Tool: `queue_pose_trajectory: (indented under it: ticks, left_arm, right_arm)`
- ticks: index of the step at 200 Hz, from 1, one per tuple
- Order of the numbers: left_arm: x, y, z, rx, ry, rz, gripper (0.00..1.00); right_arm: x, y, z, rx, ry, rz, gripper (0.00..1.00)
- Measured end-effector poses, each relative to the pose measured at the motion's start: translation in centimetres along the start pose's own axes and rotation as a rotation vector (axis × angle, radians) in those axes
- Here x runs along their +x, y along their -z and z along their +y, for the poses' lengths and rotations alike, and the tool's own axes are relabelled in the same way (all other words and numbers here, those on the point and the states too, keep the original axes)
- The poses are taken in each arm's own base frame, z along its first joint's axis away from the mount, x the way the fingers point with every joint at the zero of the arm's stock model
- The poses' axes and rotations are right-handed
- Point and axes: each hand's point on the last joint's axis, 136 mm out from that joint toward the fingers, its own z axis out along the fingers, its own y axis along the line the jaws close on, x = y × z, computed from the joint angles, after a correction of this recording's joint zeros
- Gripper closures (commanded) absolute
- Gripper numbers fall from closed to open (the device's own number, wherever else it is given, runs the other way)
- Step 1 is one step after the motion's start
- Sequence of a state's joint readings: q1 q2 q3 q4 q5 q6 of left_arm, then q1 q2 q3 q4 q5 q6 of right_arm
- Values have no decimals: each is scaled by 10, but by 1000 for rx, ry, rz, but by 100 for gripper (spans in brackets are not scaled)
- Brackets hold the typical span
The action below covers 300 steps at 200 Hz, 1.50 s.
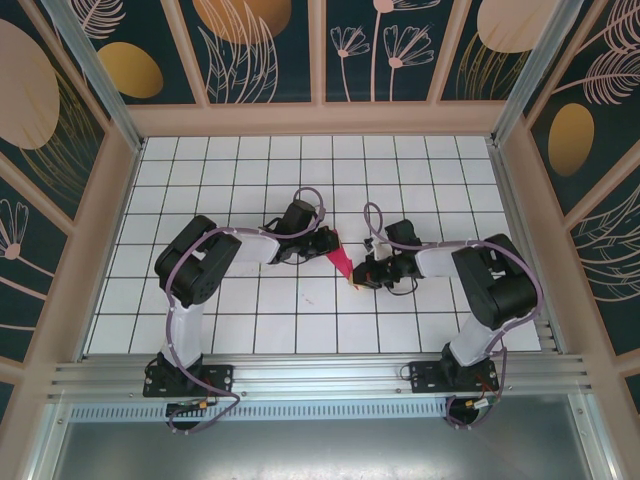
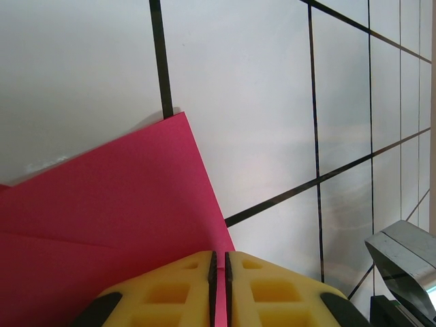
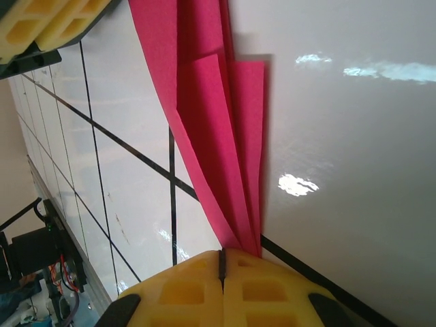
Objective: Fold a paper plane with a square sheet of paper (pick it up from the middle)
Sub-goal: Fold the wing for the fifth time at the center of the table, then turn over the paper plane at the center of the table.
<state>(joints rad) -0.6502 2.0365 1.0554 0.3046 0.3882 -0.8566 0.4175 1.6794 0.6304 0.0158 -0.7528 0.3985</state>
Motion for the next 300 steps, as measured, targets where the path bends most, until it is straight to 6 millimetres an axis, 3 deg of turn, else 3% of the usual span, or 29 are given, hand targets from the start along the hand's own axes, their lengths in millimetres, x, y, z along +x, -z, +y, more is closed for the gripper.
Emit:
queue_pose_trajectory:
  ticks: [42,145,179,206,231,242,256,283,300]
  left_arm:
    - [0,0,0,-2,-3,1,84]
    - [0,0,0,-5,-17,4,84]
    - [-1,0,-1,-9,-26,6,83]
    - [-2,0,-4,-5,-43,8,74]
    - [-4,5,-9,2,-59,5,58]
    - [-6,15,-14,3,-72,-6,53]
    - [-13,37,-26,6,-88,-56,40]
    - [-39,108,-59,34,-116,-260,35]
    - [-51,145,-61,45,-94,-373,33]
  right_arm:
    - [14,7,-5,26,-12,-1,99]
    - [17,9,-9,3,-38,-20,100]
    - [25,21,-15,76,-73,-40,95]
    - [26,42,-16,152,-83,-88,83]
    - [-2,64,6,163,-14,-200,77]
    - [-17,71,17,158,17,-241,76]
    - [-35,74,27,151,43,-271,74]
    - [-63,63,31,146,63,-271,69]
    - [-70,51,27,144,53,-243,66]
